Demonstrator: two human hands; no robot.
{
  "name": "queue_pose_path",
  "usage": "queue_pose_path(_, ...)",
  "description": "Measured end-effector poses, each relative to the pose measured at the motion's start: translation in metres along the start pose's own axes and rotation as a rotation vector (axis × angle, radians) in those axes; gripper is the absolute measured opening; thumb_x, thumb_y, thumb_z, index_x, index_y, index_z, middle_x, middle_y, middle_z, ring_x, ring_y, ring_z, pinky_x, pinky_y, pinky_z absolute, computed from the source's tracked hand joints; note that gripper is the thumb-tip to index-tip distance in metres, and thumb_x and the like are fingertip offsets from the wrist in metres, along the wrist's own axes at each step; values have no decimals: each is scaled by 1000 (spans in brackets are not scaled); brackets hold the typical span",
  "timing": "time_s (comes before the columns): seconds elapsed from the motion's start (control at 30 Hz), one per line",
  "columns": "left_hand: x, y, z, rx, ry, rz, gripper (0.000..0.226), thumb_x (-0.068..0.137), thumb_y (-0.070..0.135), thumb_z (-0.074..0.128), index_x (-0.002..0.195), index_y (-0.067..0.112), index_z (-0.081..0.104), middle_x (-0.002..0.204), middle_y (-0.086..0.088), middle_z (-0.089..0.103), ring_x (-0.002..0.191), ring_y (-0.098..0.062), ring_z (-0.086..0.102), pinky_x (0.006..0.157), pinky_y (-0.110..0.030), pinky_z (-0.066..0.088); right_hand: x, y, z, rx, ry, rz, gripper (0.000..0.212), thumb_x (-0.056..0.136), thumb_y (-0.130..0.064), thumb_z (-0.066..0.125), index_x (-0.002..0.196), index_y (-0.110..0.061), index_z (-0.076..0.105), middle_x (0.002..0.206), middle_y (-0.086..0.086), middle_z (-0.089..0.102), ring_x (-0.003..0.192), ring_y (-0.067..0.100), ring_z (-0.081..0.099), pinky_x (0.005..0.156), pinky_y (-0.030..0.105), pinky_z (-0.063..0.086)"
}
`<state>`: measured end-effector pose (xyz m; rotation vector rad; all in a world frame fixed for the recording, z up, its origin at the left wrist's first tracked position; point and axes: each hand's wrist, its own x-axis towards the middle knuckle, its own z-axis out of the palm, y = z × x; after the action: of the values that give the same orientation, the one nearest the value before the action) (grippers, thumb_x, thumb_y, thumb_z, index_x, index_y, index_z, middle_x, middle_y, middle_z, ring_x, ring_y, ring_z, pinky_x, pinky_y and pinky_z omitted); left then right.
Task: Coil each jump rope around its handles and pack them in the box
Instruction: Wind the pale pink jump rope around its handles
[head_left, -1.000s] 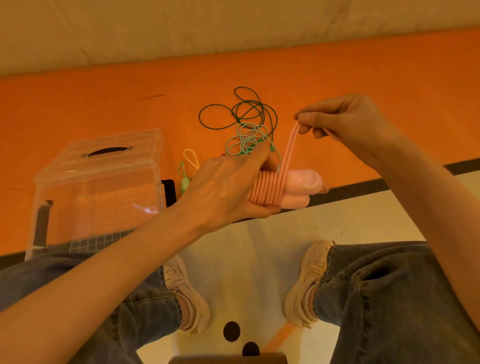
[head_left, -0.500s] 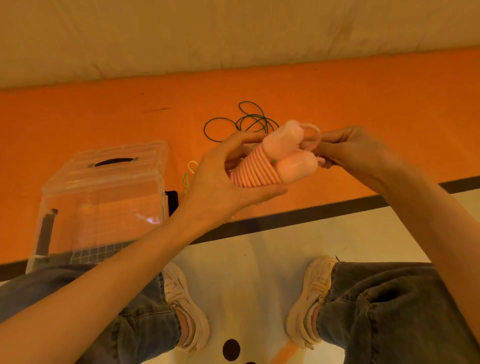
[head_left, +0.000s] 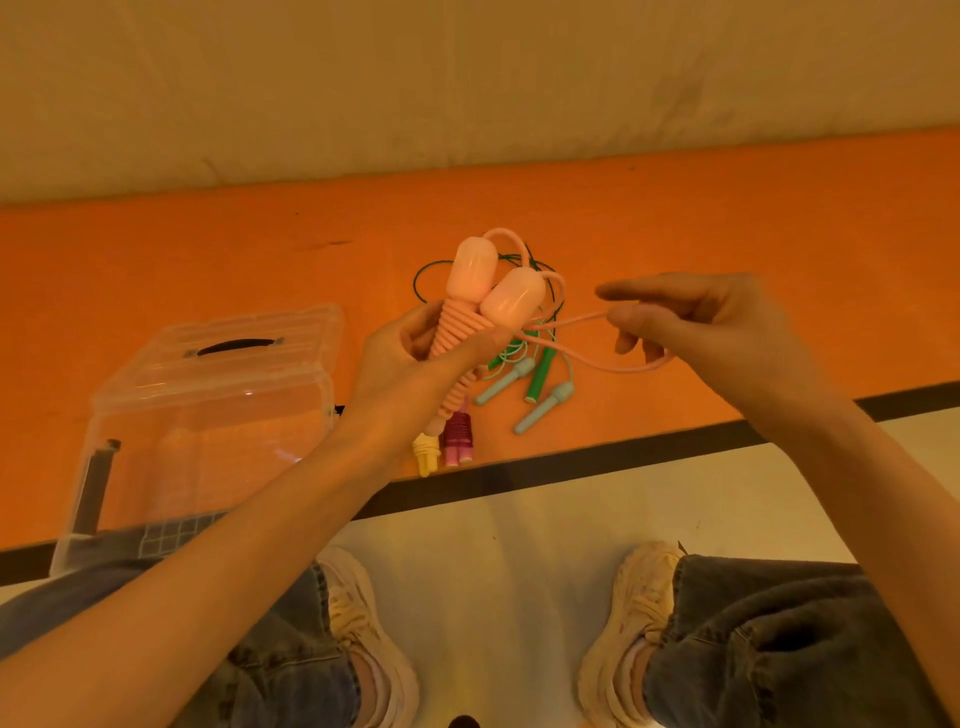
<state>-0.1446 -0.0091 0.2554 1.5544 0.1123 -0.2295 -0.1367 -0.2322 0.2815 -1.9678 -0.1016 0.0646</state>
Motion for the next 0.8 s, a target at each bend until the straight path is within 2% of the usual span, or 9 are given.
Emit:
queue_pose_path(0.13, -1, -2, 2, 6, -38, -36, 34, 65, 38, 73, 98, 32, 64, 88, 9, 74, 76, -3, 67, 68, -17, 52, -1, -7, -2, 230, -31, 1, 42, 75, -41, 74, 113, -25, 64, 74, -2, 67, 66, 12, 57, 64, 19, 51)
queue_pose_path(0.2, -2, -1, 3, -19, -49, -50, 36, 64, 38, 72, 99, 29, 66, 82, 11, 73, 75, -2, 66, 68, -19, 52, 0, -8, -2, 257, -37, 7, 53, 68, -35, 80, 116, -22, 62, 75, -6, 66, 66, 8, 59, 66, 20, 51)
queue_pose_path(0.27, -2, -1, 3, -51, -55, -58, 38, 65, 37, 71, 101, 27, 66, 79, 13, 72, 74, -1, 66, 65, -17, 51, -1, -8, 2, 256, 53, 29, 41, 70, -31, 73, 108, -20, 66, 70, -6, 64, 61, 8, 55, 65, 23, 49)
queue_pose_path(0.33, -1, -2, 3, -58, -51, -54, 38, 65, 37, 71, 102, 28, 65, 79, 14, 72, 75, -1, 66, 66, -18, 51, -2, -9, 7, 267, 141, 49, 27, 74, -33, 66, 97, -21, 71, 71, 8, 61, 56, 10, 50, 63, 28, 46)
queue_pose_path(0.43, 0, -5, 2, -94, -32, -58, 36, 66, 35, 71, 100, 28, 65, 80, 14, 72, 78, -3, 66, 70, -21, 51, -3, -11, 9, 200, 142, 32, 22, 82, -26, 66, 102, -21, 72, 89, 29, 62, 54, 11, 47, 61, 27, 47)
queue_pose_path(0.53, 1, -3, 4, -209, -10, -121, 11, 75, 28, 69, 84, 29, 74, 69, 8, 70, 70, -9, 63, 70, -27, 50, -4, -13, 5, 34, 49, -31, 25, 86, -5, 65, 105, -20, 69, 99, 25, 65, 57, 12, 53, 63, 24, 50)
queue_pose_path(0.6, 1, -1, 4, -274, -6, -127, 24, 83, 21, 66, 65, 35, 74, 66, 4, 67, 69, -14, 58, 70, -31, 47, -5, -15, 3, 26, 7, -24, 29, 80, -5, 71, 101, -24, 66, 98, 15, 68, 67, 18, 59, 68, 27, 52)
queue_pose_path(0.7, 3, -4, 4, -315, 32, -114, 9, 82, 21, 68, 76, 28, 65, 69, 2, 68, 69, -14, 60, 68, -31, 48, -5, -17, 3, 202, -23, 71, 46, 62, -24, 77, 107, -22, 64, 81, -9, 66, 70, 6, 61, 71, 23, 54)
queue_pose_path(0.8, 5, -6, 5, -250, 38, -64, 20, 72, 29, 71, 91, 27, 65, 74, 8, 71, 73, -10, 64, 65, -24, 51, -2, -15, 17, 465, 86, 154, 65, 56, -34, 76, 116, -14, 62, 78, -9, 63, 72, 4, 63, 72, 25, 52)
